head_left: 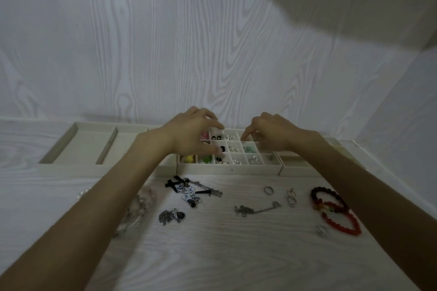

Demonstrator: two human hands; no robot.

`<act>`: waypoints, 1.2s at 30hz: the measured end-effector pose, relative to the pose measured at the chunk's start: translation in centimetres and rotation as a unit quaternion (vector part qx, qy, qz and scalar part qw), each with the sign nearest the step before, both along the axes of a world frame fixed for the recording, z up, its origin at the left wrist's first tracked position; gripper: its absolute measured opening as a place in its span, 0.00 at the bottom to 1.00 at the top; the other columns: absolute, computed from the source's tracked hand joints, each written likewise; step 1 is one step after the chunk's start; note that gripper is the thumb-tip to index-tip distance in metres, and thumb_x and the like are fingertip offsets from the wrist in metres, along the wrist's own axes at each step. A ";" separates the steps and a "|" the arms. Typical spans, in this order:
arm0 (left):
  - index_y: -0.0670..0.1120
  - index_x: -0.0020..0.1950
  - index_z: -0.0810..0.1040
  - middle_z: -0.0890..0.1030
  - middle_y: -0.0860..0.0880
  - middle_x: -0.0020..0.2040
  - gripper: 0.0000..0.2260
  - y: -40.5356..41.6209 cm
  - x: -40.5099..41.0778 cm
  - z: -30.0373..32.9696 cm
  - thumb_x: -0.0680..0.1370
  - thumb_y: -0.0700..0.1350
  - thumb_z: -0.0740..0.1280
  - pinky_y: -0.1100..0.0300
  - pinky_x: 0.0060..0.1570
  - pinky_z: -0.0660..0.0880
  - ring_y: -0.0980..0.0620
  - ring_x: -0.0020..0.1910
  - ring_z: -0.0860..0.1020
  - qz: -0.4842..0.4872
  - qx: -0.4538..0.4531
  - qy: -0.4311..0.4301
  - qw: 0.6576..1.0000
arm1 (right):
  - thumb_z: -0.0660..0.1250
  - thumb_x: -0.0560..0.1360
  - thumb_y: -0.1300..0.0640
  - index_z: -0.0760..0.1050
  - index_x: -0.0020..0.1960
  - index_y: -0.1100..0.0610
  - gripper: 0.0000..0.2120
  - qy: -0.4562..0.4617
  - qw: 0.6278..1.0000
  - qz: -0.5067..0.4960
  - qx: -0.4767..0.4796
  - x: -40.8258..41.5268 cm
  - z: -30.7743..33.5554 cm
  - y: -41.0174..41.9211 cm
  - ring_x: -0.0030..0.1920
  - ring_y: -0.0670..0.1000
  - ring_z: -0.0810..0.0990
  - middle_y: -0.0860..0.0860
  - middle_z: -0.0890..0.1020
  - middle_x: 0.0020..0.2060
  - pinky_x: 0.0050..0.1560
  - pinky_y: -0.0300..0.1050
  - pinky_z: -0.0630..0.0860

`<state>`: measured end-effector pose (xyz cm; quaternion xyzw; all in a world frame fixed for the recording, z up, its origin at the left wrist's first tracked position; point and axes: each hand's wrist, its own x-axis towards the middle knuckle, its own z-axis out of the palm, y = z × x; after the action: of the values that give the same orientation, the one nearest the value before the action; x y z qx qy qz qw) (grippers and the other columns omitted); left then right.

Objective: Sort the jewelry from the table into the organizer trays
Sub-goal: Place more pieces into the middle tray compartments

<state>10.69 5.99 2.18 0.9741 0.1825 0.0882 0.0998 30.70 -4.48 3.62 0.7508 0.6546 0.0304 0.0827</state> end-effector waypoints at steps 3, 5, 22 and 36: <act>0.59 0.68 0.71 0.63 0.53 0.72 0.16 0.3 3.5 -0.8 0.81 0.48 0.58 0.56 0.62 0.61 0.50 0.69 0.59 -0.047 0.056 0.057 0.996 | 0.57 0.76 0.67 0.73 0.63 0.41 0.25 -0.025 1.000 0.010 -0.016 0.0 -1.1 -0.9 0.57 0.52 0.68 0.51 0.74 0.60 0.49 0.44 0.62; 0.60 0.67 0.71 0.64 0.53 0.72 0.16 0.6 5.0 -1.5 0.81 0.47 0.57 0.56 0.63 0.60 0.51 0.69 0.59 -0.046 0.096 0.083 0.991 | 0.57 0.76 0.66 0.71 0.66 0.40 0.26 -0.040 0.999 0.018 -0.015 0.1 -2.0 -1.4 0.61 0.53 0.67 0.51 0.71 0.63 0.52 0.45 0.62; 0.56 0.70 0.70 0.65 0.52 0.71 0.18 -0.6 7.2 -0.9 0.80 0.52 0.59 0.56 0.63 0.62 0.49 0.68 0.61 -0.030 0.226 0.209 0.951 | 0.57 0.76 0.64 0.68 0.69 0.42 0.26 -0.050 0.998 0.008 -0.038 -0.9 -2.7 -0.8 0.63 0.54 0.65 0.52 0.70 0.65 0.60 0.49 0.62; 0.55 0.68 0.72 0.68 0.51 0.69 0.17 -0.7 6.2 0.3 0.80 0.46 0.59 0.57 0.61 0.63 0.50 0.67 0.62 -0.023 0.156 0.163 0.974 | 0.55 0.75 0.68 0.73 0.65 0.44 0.27 0.041 0.999 0.002 0.007 -0.7 -1.6 -2.4 0.59 0.53 0.68 0.52 0.73 0.61 0.53 0.46 0.62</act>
<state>16.93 5.29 2.51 0.9830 0.1575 -0.0467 -0.0824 30.03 -6.85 2.03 0.7506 0.6589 0.0043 0.0500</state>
